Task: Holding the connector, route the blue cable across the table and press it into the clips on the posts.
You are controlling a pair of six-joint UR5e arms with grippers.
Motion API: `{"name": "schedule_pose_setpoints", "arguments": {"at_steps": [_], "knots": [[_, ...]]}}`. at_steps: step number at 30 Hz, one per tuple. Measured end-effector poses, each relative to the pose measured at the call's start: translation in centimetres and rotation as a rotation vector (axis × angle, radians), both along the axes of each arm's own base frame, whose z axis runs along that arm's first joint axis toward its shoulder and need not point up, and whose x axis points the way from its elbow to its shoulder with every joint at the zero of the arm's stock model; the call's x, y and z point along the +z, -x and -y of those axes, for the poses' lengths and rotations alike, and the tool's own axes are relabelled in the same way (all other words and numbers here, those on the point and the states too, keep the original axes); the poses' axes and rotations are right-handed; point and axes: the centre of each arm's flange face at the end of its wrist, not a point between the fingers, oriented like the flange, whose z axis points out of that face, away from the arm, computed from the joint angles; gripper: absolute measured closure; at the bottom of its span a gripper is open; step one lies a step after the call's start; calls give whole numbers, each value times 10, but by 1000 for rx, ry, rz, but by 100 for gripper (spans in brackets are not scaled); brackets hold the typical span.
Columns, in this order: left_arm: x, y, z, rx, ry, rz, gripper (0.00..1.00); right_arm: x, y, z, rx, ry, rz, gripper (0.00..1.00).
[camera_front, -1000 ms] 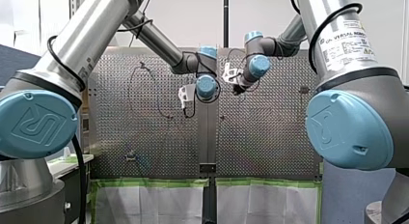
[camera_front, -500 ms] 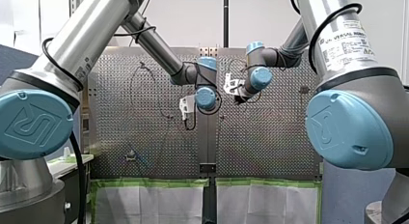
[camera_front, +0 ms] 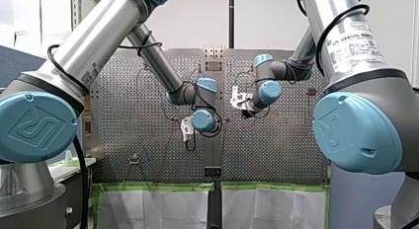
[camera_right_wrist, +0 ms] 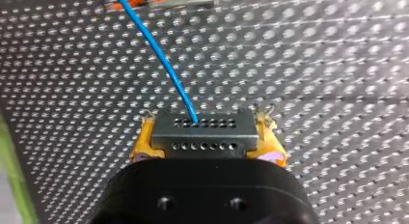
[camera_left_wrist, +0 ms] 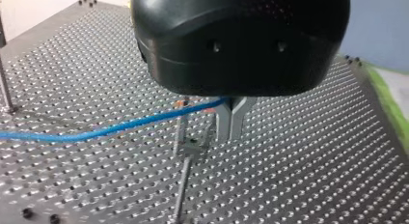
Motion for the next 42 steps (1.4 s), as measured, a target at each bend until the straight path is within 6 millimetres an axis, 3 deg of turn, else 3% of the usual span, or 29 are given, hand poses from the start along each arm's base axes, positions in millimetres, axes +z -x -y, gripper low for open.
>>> {"name": "schedule_pose_setpoints", "arguments": {"at_steps": [6, 21, 36, 42], "knots": [[-10, 4, -5, -13, 13, -1, 100, -18, 8, -6, -8, -19, -4, 100], [17, -29, 6, -50, 71, 42, 100, -33, 21, 18, -33, -15, 12, 100], [23, -53, -5, -47, 75, 44, 100, -30, 36, 40, -50, -9, 27, 100], [12, -62, 2, -62, 52, 12, 100, -31, 44, 48, -64, -12, 29, 100]]}}
